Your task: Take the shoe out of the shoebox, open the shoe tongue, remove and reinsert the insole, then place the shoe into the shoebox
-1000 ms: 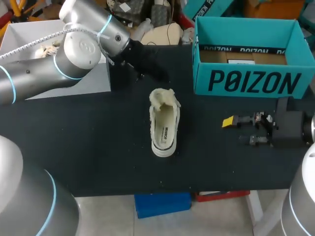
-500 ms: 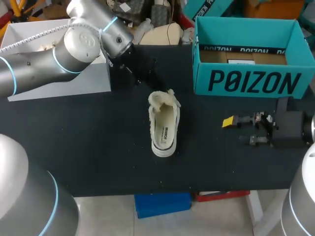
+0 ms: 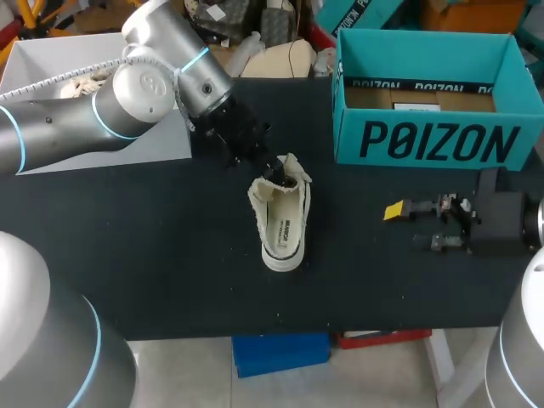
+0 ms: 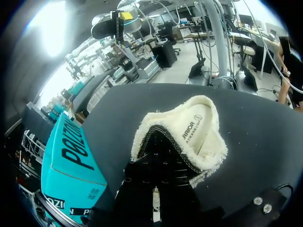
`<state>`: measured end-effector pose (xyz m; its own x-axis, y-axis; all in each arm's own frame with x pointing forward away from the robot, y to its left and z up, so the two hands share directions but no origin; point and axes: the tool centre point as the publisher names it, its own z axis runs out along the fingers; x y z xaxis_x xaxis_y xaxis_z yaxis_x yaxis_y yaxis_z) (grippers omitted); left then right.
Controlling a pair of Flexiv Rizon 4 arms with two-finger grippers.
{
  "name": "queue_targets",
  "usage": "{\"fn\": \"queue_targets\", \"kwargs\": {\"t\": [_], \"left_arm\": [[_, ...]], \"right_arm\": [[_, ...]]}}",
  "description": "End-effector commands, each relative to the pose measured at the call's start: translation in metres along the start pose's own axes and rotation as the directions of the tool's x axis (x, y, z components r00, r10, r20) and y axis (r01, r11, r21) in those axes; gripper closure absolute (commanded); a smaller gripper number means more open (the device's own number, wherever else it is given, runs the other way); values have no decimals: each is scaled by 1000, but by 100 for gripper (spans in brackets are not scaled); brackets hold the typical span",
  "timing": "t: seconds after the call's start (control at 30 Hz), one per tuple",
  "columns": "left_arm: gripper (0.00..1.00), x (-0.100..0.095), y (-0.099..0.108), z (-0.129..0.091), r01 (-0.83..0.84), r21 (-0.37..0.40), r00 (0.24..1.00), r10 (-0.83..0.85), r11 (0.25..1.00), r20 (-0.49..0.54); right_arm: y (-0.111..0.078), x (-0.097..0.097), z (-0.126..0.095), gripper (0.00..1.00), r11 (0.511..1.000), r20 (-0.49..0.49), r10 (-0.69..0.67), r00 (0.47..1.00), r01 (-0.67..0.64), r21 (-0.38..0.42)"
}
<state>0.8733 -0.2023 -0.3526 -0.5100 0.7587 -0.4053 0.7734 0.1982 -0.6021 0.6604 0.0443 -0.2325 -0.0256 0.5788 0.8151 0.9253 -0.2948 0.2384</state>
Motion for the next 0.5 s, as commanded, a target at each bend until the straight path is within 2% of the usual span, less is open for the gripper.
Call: {"fn": "queue_targets", "kwargs": {"t": [0.03,0.5], "left_arm": [[100,2,-2,1,2,-5,1000,-2,1000,-7],[100,12,0,13,-8,-9,998,8,1000,-65]], "right_arm": [[0,1,0,0,1000,1,1,1000,-1,1],[0,1,0,0,1000,1,1,1000,-1,1]]}}
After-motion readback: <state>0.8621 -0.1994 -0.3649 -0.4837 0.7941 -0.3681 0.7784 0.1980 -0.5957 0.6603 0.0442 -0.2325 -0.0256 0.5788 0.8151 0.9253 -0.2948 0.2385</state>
